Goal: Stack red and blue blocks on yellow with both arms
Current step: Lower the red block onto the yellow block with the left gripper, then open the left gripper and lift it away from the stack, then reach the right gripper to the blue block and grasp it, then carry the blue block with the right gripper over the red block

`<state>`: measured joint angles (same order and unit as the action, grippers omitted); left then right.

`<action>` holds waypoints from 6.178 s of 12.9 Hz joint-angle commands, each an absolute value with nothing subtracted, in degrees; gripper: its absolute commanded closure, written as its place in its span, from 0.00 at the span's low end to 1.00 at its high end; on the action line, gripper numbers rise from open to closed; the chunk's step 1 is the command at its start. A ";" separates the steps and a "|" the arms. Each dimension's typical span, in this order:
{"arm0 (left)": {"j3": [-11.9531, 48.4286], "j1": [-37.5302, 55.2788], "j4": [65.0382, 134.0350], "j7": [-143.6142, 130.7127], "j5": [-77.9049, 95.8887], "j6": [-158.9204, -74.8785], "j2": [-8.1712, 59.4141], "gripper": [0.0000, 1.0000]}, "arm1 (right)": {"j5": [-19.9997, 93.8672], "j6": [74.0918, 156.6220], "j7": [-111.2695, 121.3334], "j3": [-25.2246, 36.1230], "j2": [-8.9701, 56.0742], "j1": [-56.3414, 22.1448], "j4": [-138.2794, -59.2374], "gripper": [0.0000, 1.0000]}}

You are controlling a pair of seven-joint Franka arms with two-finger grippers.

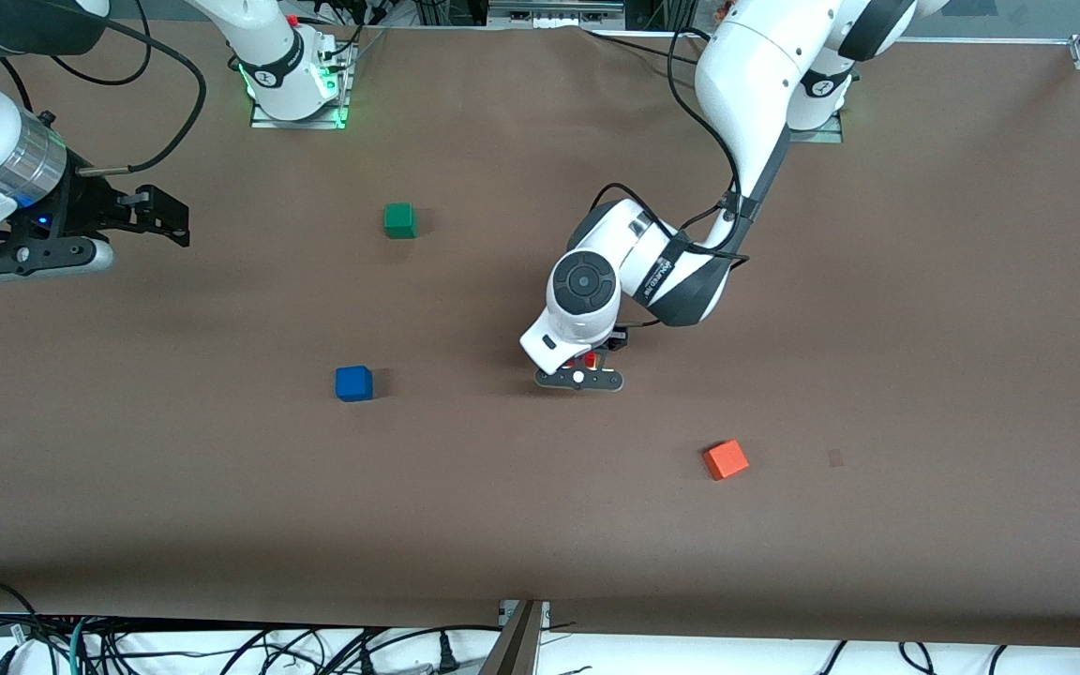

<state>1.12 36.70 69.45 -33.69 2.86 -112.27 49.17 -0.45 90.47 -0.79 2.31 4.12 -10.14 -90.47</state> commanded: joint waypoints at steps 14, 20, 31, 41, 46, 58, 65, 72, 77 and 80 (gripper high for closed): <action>0.79 35.08 63.04 -34.72 2.55 -107.79 50.80 0.00 | -1.14 90.09 -0.26 2.20 4.48 -10.28 -89.21 0.00; -0.35 25.60 57.22 -33.84 1.93 -99.40 43.35 0.00 | -1.14 90.00 -0.26 2.11 4.48 -10.28 -89.21 0.00; -0.09 -0.95 60.10 -7.40 4.56 -91.25 27.36 0.00 | 0.29 99.38 0.53 2.46 14.20 -10.19 -89.30 0.00; 1.23 -2.55 85.25 -9.57 1.14 -90.62 7.12 0.00 | 4.39 115.21 -6.58 1.93 29.34 -14.67 -89.91 0.00; 0.88 -2.55 84.38 -9.49 1.14 -90.62 9.14 0.00 | 6.06 123.56 -8.26 1.85 34.97 -16.87 -91.84 0.00; 0.70 -2.46 83.23 -9.23 1.05 -90.62 9.67 0.00 | 6.94 137.55 -10.72 1.85 35.77 -17.84 -100.90 0.58; 0.70 -2.55 83.14 -9.14 1.05 -90.62 9.67 0.00 | 6.25 120.65 -16.05 1.58 33.40 -21.96 -88.91 0.65; 0.70 -2.46 83.14 -9.14 1.05 -90.70 9.75 0.00 | 6.24 104.24 -32.50 1.67 39.98 -33.99 -67.61 0.64; 0.62 -2.64 82.97 -9.05 1.05 -90.70 10.20 0.00 | 6.24 104.94 -43.14 1.50 48.59 -40.86 -55.91 0.64; 0.70 -2.37 81.57 -9.05 0.97 -90.70 10.90 0.00 | 6.33 109.05 -45.34 1.49 50.09 -42.88 -54.05 0.64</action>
<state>0.48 -2.49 83.66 -9.01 2.31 -90.83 9.87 5.95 107.78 -43.27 1.10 48.05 -41.80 -57.96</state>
